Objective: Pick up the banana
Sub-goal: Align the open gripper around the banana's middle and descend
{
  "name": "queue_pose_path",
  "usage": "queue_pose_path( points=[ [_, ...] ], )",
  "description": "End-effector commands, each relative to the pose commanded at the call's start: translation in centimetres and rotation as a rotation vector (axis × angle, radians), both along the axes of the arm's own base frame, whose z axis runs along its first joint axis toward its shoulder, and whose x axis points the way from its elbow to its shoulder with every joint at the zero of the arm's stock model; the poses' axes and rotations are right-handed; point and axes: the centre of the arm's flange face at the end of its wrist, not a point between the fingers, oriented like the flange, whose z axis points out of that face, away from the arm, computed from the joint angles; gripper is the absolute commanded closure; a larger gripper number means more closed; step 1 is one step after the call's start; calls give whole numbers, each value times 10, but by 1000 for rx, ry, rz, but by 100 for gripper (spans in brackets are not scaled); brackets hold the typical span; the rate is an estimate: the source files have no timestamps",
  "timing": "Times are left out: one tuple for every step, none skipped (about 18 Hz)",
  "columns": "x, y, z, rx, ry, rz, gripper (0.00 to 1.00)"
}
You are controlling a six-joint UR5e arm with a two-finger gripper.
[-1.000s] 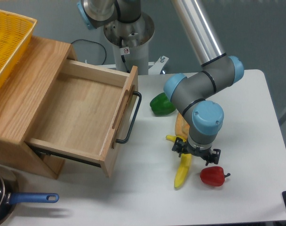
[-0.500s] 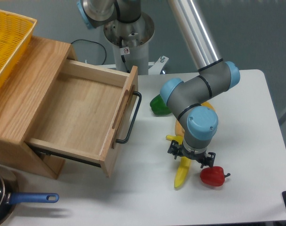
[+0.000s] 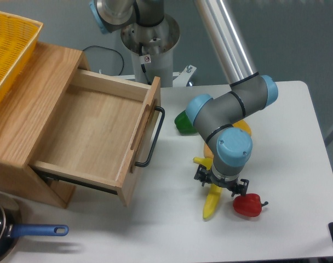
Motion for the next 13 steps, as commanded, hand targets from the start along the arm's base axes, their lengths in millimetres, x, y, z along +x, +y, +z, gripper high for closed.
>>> queue_pose_path(
  points=[
    [0, 0, -1, -1, -1, 2, 17],
    [0, 0, 0, 0, 0, 3, 27],
    [0, 0, 0, 0, 0, 3, 30],
    [0, 0, -1, -1, -1, 3, 32],
    [0, 0, 0, 0, 0, 3, 34],
    [0, 0, 0, 0, 0, 3, 37],
    [0, 0, 0, 0, 0, 3, 38],
    [0, 0, 0, 0, 0, 3, 39],
    [0, 0, 1, 1, 1, 3, 40],
    [0, 0, 1, 1, 1, 3, 43],
    [-1, 0, 2, 3, 4, 3, 46],
    [0, 0, 2, 2, 3, 3, 49],
    [-1, 0, 2, 2, 3, 5, 52]
  ],
)
